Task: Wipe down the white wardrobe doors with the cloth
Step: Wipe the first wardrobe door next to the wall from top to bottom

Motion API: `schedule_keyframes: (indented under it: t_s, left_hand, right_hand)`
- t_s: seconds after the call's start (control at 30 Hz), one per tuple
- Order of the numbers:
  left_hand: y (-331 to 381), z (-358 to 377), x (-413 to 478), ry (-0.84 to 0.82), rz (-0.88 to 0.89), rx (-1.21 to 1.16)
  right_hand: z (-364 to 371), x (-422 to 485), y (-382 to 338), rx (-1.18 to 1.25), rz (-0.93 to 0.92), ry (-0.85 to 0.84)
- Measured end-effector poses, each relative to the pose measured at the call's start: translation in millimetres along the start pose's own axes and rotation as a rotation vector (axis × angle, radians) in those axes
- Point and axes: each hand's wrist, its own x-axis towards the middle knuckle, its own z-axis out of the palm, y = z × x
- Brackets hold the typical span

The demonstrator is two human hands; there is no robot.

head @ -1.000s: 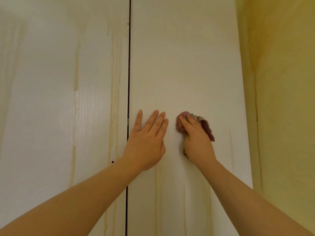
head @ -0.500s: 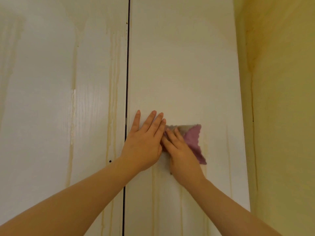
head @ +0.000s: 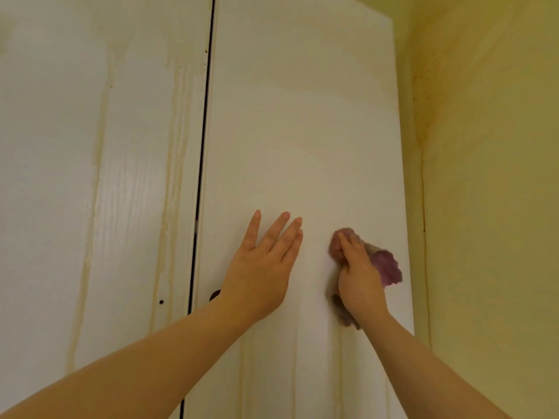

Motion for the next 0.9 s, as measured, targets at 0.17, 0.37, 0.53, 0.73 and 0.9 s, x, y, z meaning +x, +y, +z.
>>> schedule_keyframes:
  t_s: [0.17,0.37,0.53,0.73,0.9]
  left_hand:
    - [14.1,8.6,13.8,0.003,-0.015,-0.042]
    - [29.8,14.4,31.3,-0.01,-0.008,-0.004]
    - [42.9,19.2,38.8,0.023,-0.01,-0.062]
    - [53.5,22.4,46.3,0.034,0.017,-0.04]
    - [58.6,27.1,59.3,0.083,-0.067,-0.073]
  right_hand:
    - [8.1,-11.8,-7.0,-0.016,-0.162,-0.15]
    - [-12.9,10.5,10.8,0.049,0.052,-0.022]
    - [-5.5,2.1,17.6,0.01,-0.135,-0.128]
    - [-19.8,20.7,25.5,0.143,0.165,0.003]
    - [-12.5,17.6,19.9,0.23,-0.053,-0.068]
